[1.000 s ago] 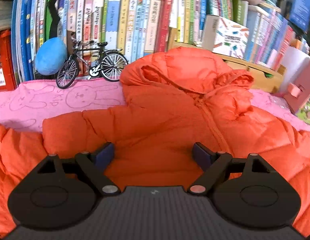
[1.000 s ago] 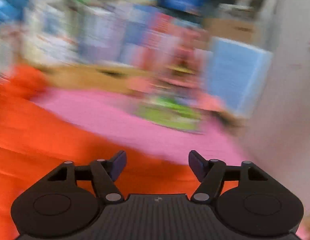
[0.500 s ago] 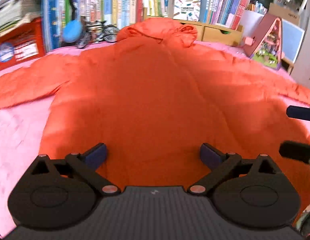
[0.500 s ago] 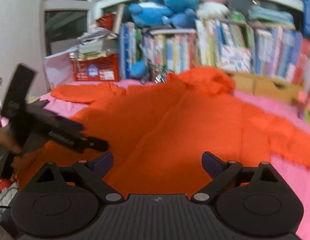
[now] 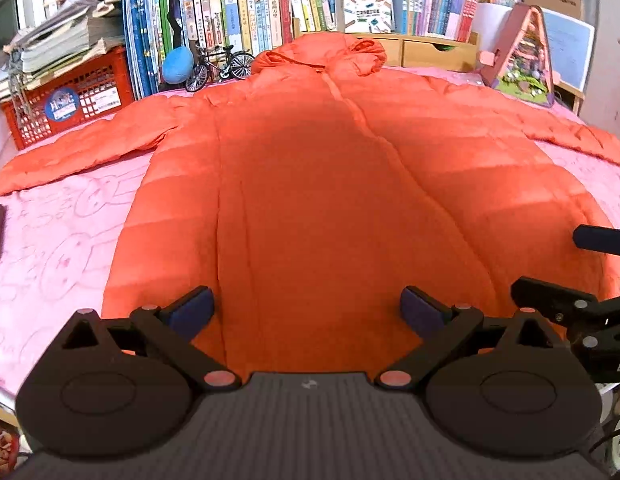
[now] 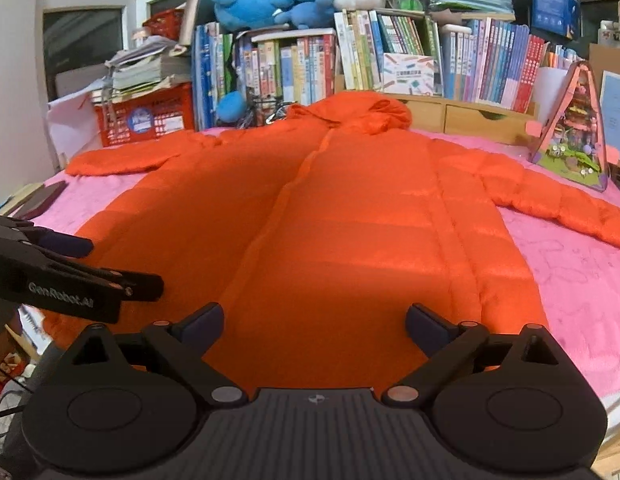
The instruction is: Fold clothes
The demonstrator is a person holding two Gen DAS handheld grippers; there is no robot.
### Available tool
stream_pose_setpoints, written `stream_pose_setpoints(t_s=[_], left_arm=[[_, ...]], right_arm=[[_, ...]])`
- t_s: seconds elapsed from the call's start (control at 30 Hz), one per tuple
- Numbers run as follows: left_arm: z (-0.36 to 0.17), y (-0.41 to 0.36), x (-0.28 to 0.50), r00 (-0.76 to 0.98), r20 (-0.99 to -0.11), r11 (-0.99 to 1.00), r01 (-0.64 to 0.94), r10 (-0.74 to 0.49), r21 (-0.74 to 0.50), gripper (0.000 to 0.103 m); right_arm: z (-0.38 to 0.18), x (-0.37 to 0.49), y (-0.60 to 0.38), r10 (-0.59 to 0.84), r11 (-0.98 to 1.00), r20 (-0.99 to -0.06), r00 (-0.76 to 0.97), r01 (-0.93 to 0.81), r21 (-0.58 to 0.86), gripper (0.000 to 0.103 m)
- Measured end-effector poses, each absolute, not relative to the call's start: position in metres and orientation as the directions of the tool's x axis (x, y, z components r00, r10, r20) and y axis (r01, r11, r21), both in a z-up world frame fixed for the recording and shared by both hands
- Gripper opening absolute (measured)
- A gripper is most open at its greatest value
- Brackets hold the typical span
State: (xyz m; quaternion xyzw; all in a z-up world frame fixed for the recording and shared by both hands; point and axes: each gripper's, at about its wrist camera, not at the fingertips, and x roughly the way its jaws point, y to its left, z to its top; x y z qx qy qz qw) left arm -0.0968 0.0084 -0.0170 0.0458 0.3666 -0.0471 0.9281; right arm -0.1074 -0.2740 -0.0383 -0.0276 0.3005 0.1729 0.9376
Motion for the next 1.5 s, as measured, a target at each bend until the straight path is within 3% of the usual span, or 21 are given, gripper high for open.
stream_pose_setpoints(t_s=[0.33,0.9,1.5], left_arm=[[-0.017,-0.005,-0.133,0.741,-0.669,0.985,0.155,-0.061,0.082,0.100],[-0.035,0.011,-0.137,0.699,-0.715,0.994,0.085,-0.007,0.073,0.100],[-0.040,0.003,-0.140,0.681,-0.732,0.992,0.098,-0.005,0.084,0.100]], right_arm=[[-0.036,-0.158,-0.265,0.285,0.933,-0.572,0.769,-0.359,-0.018,0.101],[-0.058,-0.146,-0.284,0.239,0.963,-0.635,0.735,-0.263,0.058,0.102],[-0.069,-0.151,-0.274,0.252,0.958,-0.667,0.701,-0.280,0.068,0.102]])
